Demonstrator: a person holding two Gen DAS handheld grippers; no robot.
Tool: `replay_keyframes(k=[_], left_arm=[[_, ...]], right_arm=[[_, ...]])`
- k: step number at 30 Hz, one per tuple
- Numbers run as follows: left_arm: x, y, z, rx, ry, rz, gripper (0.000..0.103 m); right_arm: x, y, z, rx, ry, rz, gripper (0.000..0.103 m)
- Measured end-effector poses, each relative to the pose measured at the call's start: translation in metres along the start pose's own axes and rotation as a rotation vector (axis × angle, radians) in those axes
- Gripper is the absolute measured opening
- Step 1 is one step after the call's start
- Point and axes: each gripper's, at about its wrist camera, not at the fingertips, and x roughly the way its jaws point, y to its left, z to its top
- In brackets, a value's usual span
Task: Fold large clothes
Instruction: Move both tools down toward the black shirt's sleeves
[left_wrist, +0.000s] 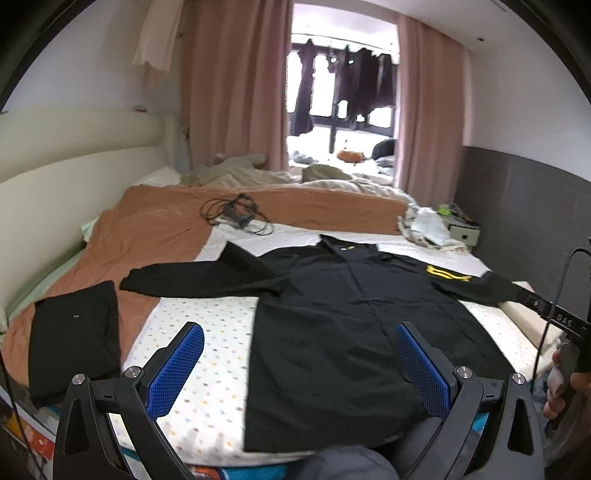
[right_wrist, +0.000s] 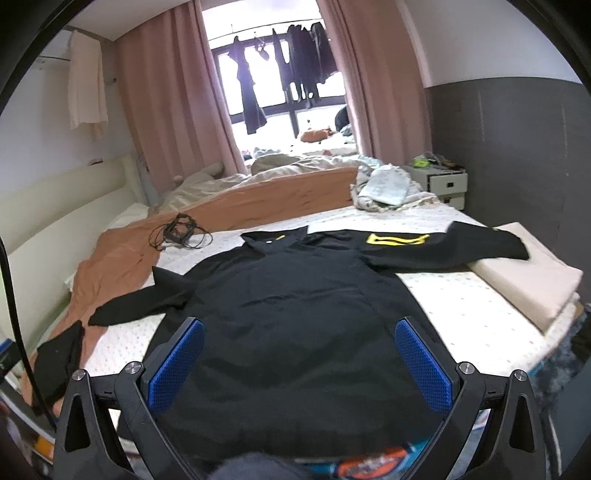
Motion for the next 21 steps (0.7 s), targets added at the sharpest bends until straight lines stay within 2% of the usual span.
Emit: replay_keyframes(k=[10, 15, 21], left_arm=[[0.064, 0.055, 0.019, -0.088, 0.074, 0.079, 0.103], [0.096, 0.075, 0.026, -0.12, 0.114, 0.107, 0.102], [0.135, 0.1, 0.032, -0.17, 0.173, 0.106, 0.094]], right_arm=[[0.086, 0.051, 0.024, -0.022, 0.065, 0.039, 0.103], [0.132, 0.076, 0.029, 0.028, 0.11, 0.095, 0.103], [0.191, 0.105, 0.033, 0.093, 0.161, 0.151, 0.103]])
